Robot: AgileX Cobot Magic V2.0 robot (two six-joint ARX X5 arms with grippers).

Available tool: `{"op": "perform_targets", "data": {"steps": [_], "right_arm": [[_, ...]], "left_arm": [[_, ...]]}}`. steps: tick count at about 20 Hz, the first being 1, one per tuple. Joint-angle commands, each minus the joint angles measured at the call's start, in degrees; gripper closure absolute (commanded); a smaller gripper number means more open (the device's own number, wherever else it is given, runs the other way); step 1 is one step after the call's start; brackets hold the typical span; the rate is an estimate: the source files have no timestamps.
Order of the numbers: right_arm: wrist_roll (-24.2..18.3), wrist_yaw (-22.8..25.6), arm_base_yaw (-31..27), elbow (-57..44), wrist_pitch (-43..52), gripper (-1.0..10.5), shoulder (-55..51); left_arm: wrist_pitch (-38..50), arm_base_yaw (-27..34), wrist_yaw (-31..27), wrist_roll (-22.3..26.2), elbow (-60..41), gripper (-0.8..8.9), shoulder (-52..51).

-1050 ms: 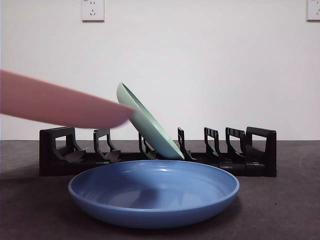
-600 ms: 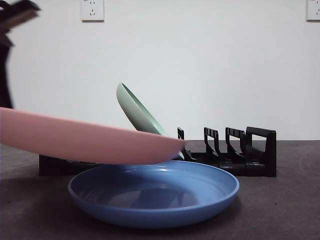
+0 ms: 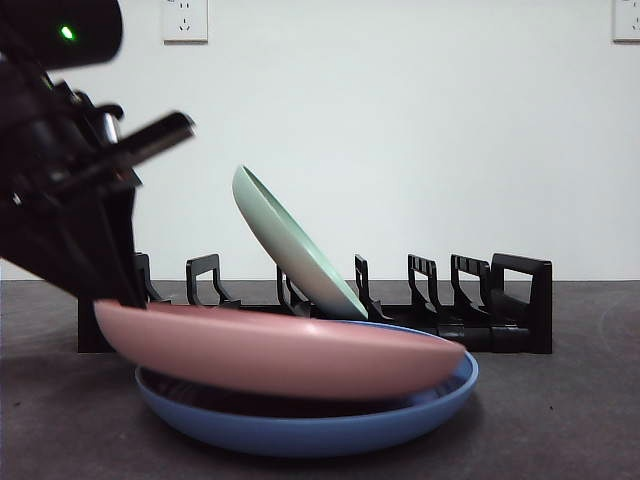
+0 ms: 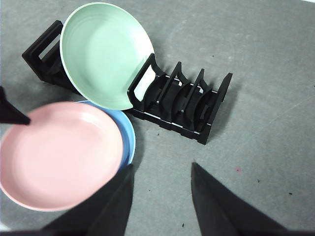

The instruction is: Place the plate

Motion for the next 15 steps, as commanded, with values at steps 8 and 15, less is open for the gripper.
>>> {"op": "perform_targets", "data": {"steps": [8, 15], "right_arm": [[-0.24, 0.11, 0.26, 0.68, 0.37, 7.6, 0.22], [-0.24, 0.09, 0.26, 0.66, 0.39, 7.6, 0.35]], "left_arm": [[2.56, -1.09, 0.42, -2.1, 0.63, 4.63, 3.78], [-8.35, 5.51, 0.17, 10.25, 2.97, 4.33, -15.15]]}}
